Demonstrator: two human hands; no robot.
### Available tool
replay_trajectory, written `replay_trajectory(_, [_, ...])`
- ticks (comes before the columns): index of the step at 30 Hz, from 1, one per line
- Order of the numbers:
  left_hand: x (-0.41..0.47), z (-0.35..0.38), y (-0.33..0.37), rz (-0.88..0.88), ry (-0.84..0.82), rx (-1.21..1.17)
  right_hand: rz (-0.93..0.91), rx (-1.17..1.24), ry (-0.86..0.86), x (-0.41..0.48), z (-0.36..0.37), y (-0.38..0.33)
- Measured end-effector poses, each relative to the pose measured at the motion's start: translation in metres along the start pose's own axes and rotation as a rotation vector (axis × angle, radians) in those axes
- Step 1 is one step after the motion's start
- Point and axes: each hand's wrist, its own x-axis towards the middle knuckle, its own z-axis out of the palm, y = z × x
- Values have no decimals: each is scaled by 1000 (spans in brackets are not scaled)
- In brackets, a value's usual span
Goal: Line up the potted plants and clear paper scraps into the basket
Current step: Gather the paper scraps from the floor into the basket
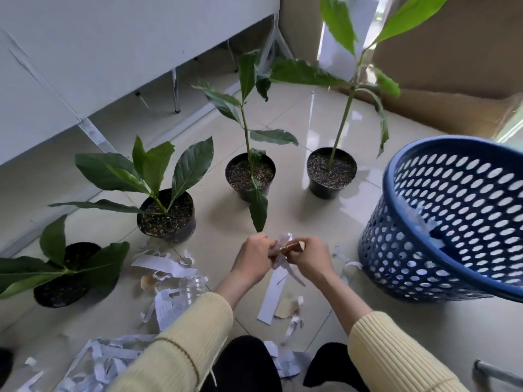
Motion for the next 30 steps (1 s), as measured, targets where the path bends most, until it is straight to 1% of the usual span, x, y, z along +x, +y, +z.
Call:
replay_trajectory(3, [13, -31, 36, 79, 77, -17, -79, 12, 122, -2, -40, -28])
replay_trajectory(5, [24, -53, 63, 140, 159, -34, -128, 29, 219, -6, -71, -49])
replay_trajectory(8, [38, -80, 109, 276, 262, -8, -175, 57, 361, -12, -121, -73])
replay_trajectory(11, [50, -97, 159, 419, 325, -33, -219, 60, 463, -21, -172, -83])
replay_trajectory(14, [60, -96, 208, 523, 351, -45, -212, 66, 536, -32, -218, -74])
replay_trajectory(17, [68, -77, 248, 566, 291, -55, -171, 83, 578, -44, -252, -50])
replay_trajectory(21, [67, -35, 283, 593, 167, -82, -100, -34, 625, -60, -282, -6])
replay_trajectory(24, [63, -4, 295, 597, 93, -102, -66, -132, 603, -64, -291, 26])
replay_trajectory(26, [62, 13, 295, 593, 36, -101, -48, -266, 581, -64, -292, 43])
replay_trajectory(28, [63, 27, 293, 574, -16, -51, -40, -343, 548, -64, -290, 57])
replay_trajectory(30, [65, 35, 290, 539, -84, 6, -43, -356, 514, -64, -286, 70])
